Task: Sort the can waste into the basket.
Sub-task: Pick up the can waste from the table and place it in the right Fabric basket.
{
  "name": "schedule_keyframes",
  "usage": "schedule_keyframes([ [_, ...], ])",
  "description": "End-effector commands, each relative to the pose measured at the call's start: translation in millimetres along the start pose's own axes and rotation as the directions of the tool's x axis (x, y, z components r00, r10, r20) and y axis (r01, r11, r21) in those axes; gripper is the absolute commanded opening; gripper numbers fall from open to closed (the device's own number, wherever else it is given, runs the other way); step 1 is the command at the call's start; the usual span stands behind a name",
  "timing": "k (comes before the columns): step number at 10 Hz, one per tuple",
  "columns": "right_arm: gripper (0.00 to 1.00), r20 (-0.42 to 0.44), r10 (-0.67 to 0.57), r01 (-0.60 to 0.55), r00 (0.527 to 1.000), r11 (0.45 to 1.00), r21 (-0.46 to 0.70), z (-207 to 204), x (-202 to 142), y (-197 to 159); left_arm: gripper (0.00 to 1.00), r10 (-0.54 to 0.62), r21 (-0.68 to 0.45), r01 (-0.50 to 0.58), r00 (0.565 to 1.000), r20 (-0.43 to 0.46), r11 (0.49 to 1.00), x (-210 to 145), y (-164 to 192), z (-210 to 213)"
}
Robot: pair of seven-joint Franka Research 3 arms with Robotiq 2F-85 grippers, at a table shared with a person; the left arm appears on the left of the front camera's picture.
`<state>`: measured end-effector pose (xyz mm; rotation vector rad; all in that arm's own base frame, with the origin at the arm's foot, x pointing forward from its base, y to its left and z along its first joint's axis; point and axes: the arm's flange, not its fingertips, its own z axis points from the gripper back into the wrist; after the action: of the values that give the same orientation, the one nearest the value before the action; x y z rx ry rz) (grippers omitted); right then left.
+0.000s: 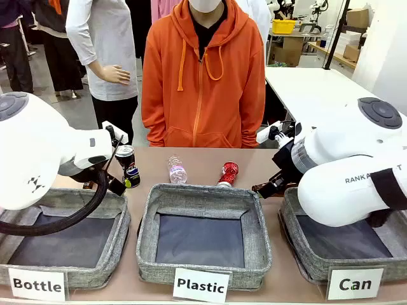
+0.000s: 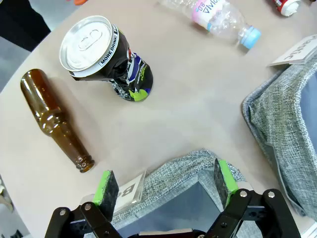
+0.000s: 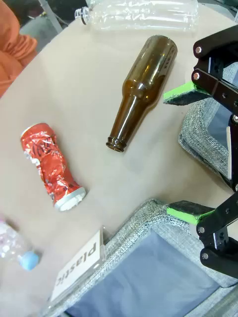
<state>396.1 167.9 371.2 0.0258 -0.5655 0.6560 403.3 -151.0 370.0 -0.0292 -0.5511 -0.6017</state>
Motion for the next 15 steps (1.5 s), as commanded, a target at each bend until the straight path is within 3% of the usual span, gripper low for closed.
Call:
schedule_keyframes([
  [1, 1.0, 0.0, 0.0, 0.0, 1.0, 1.0, 0.0, 0.0, 0.0, 0.0, 1.0, 0.0, 0.0, 0.0, 1.0, 0.0, 1.0, 0.1, 0.0, 0.1],
  [15, 1.0, 0.0, 0.0, 0.0, 1.0, 1.0, 0.0, 0.0, 0.0, 0.0, 1.0, 0.0, 0.0, 0.0, 1.0, 0.0, 1.0, 0.1, 0.0, 0.1],
])
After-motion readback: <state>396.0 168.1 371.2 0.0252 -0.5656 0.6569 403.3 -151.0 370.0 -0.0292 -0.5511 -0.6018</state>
